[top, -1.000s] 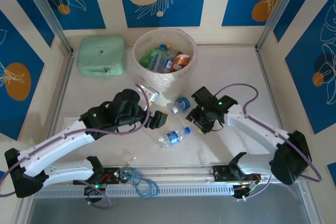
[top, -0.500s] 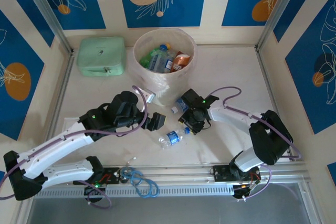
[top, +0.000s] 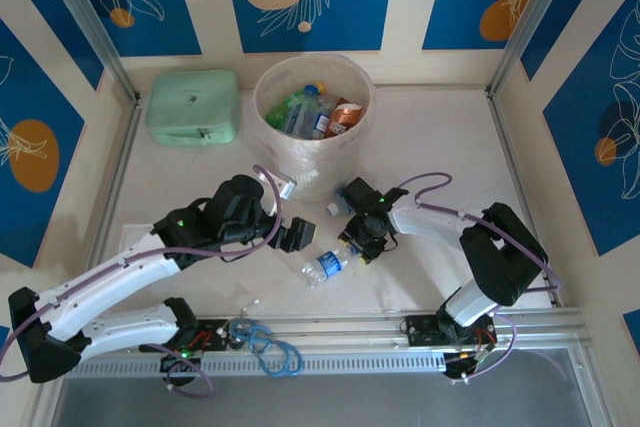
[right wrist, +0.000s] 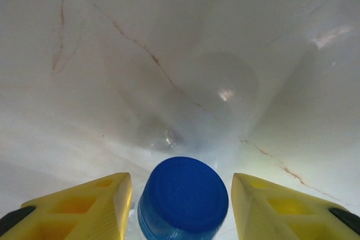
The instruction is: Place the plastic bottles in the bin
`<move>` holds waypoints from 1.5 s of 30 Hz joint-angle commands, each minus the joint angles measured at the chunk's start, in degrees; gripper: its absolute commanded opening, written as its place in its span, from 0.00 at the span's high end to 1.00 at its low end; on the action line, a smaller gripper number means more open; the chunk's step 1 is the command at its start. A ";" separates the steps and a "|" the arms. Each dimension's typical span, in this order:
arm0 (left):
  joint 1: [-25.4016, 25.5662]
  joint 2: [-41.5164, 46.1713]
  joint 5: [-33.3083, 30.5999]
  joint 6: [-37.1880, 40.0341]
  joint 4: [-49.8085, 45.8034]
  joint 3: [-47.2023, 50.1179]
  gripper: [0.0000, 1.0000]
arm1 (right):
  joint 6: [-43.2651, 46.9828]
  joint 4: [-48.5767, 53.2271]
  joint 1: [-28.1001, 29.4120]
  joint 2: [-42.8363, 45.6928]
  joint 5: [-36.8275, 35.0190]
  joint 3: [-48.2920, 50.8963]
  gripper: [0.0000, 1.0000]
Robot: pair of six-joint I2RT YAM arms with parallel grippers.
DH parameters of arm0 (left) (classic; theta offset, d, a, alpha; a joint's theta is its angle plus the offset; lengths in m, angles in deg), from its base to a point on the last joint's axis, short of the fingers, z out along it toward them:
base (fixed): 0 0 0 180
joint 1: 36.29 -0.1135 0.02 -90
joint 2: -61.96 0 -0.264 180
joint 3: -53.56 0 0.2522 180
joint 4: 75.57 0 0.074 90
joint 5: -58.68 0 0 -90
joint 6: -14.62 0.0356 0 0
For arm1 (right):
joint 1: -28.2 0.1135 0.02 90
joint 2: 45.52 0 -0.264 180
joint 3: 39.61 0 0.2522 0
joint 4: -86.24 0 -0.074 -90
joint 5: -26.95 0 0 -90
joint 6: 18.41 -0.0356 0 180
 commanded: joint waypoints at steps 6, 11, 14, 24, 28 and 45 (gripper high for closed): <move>-0.81 -0.32 1.80 -2.59 2.60 2.64 0.00 | -0.32 -0.09 0.05 0.40 0.37 0.43 0.67; -0.96 -0.41 1.49 -2.93 2.33 2.05 0.00 | 1.45 2.98 1.14 4.40 -2.58 -1.57 0.70; -1.05 -0.65 1.84 -3.41 2.34 1.42 0.00 | 3.30 4.06 2.19 8.42 -4.87 -2.60 0.71; -1.75 1.19 4.04 -4.65 2.64 -1.38 0.00 | 12.22 12.05 8.70 23.14 -17.08 -12.10 0.74; -1.95 0.95 8.21 -3.34 3.97 -2.71 0.00 | 16.70 11.54 9.61 25.38 -17.13 -16.92 0.75; -8.79 9.70 -5.73 -10.01 -1.22 -11.78 0.00 | 31.65 6.47 -0.68 16.92 -7.37 -44.35 0.76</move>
